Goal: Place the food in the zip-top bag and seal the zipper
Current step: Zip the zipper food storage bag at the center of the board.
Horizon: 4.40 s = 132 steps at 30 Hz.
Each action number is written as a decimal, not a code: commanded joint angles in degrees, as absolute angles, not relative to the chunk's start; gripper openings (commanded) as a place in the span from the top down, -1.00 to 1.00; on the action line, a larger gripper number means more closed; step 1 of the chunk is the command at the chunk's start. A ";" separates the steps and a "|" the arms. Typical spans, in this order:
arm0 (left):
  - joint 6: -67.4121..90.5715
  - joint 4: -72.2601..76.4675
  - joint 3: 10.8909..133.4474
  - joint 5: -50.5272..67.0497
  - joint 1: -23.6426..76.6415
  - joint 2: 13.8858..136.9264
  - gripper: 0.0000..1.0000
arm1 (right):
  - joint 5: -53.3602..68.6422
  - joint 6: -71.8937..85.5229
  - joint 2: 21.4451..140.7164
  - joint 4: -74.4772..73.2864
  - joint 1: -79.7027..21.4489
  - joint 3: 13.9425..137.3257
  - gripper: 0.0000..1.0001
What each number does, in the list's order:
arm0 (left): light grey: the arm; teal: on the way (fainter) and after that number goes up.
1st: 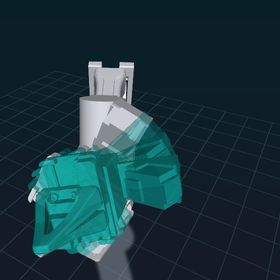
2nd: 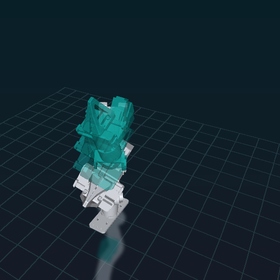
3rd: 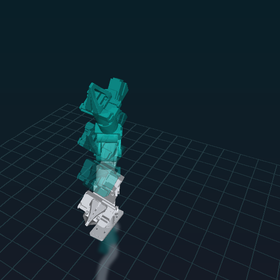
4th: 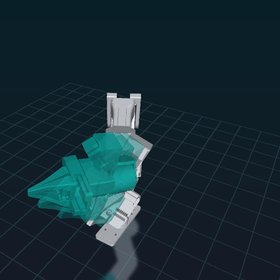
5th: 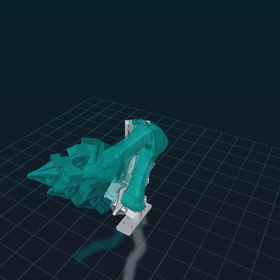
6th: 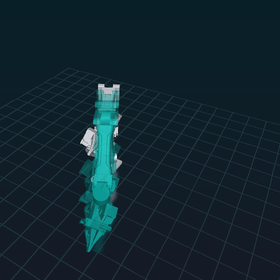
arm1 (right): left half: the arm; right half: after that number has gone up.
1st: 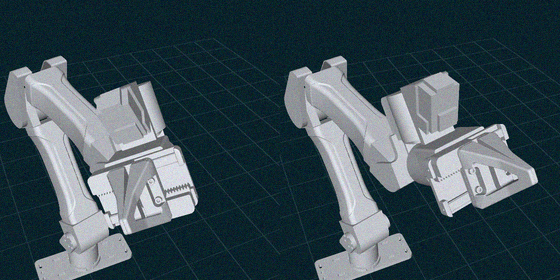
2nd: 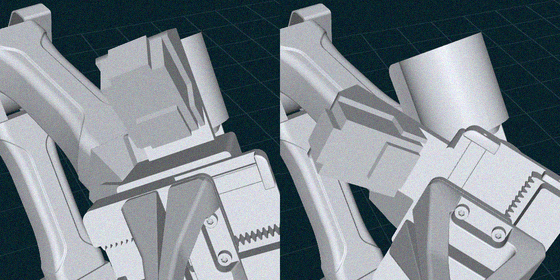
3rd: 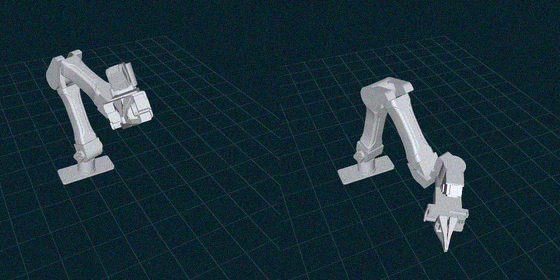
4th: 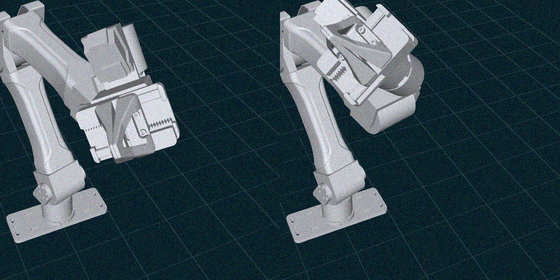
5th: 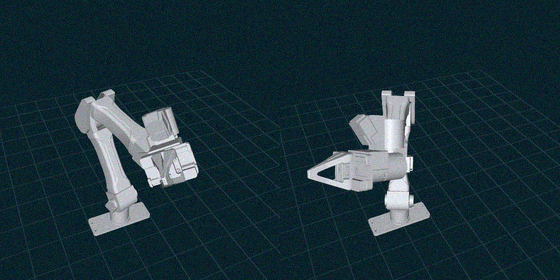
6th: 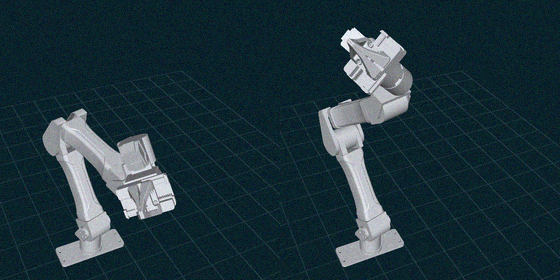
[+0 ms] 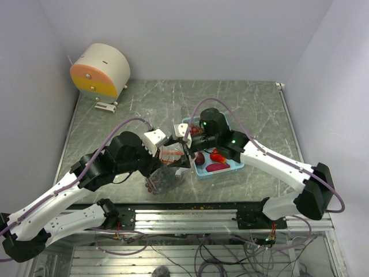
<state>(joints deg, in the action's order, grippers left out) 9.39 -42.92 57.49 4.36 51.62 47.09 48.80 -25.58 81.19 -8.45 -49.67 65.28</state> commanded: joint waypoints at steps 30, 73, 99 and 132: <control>8.24 -41.75 61.44 3.32 51.93 46.68 0.86 | 59.40 -32.30 85.49 -15.19 -45.88 67.44 -0.19; -7.09 -21.14 49.34 -5.84 51.91 27.22 -0.56 | 61.98 9.66 75.57 15.03 -40.28 64.11 1.00; -0.71 -11.64 44.83 2.68 51.92 29.29 -0.22 | 62.40 18.13 74.09 21.10 -40.49 63.47 1.00; 5.19 -19.13 49.11 -2.92 51.91 28.38 0.86 | 57.24 5.85 71.87 13.49 -40.96 62.43 0.22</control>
